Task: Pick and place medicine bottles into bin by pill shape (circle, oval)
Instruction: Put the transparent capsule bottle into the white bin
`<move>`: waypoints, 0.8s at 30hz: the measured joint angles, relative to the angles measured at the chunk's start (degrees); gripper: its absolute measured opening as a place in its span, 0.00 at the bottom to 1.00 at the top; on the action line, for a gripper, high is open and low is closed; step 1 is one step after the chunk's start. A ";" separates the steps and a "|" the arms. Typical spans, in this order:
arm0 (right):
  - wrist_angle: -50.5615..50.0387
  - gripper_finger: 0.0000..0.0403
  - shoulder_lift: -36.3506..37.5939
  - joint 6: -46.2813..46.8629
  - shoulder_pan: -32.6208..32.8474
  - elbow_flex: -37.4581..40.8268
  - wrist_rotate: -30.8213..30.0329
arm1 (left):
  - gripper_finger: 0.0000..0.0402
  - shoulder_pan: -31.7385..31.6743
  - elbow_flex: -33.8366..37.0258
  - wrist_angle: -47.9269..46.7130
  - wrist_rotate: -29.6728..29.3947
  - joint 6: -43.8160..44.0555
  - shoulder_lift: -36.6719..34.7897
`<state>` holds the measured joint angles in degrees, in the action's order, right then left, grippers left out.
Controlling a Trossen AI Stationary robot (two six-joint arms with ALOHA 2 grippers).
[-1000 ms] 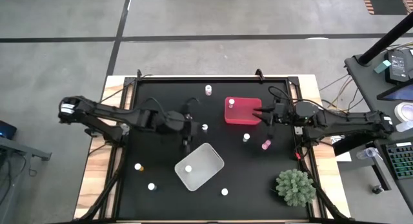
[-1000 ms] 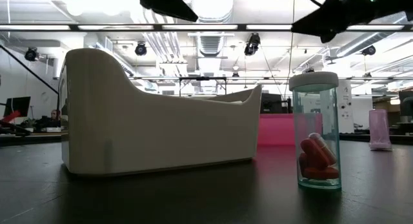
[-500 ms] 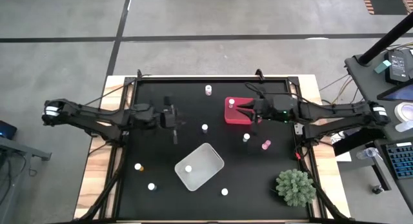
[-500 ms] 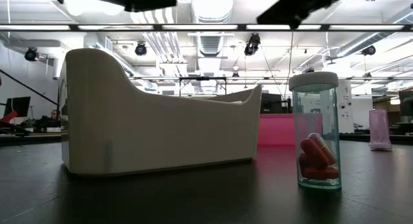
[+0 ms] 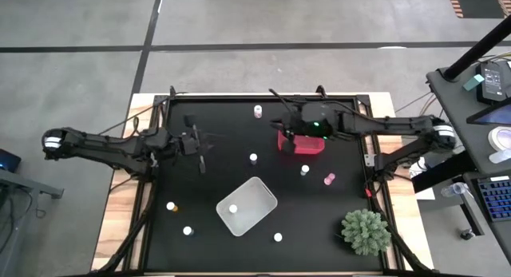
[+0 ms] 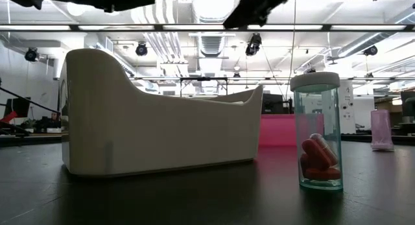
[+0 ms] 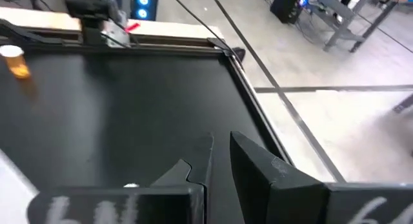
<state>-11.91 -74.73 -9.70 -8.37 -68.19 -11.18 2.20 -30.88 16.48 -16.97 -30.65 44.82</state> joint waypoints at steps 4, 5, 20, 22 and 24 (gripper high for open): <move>-0.42 0.11 -5.53 -0.35 -2.47 -4.56 0.00 | 0.04 0.00 0.72 -0.46 0.00 -0.15 -0.24; -0.63 0.11 -6.76 -0.35 -3.15 -5.64 0.00 | 0.04 0.00 0.72 -0.31 0.00 -0.17 -0.17; -11.46 0.11 -23.79 7.34 -12.91 -22.69 0.56 | 0.04 0.00 1.25 -0.21 -0.02 -0.24 -1.17; -16.05 0.11 -25.79 10.45 -13.82 -25.41 0.67 | 0.04 0.00 1.34 -0.26 -0.03 -0.28 -1.52; -20.74 0.11 -27.89 13.56 -14.71 -28.35 0.68 | 0.04 0.00 1.34 -0.27 -0.04 -0.31 -1.83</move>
<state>-32.65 -102.62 3.86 -23.08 -96.54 -10.50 2.20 -29.54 16.21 -17.02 -30.96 42.99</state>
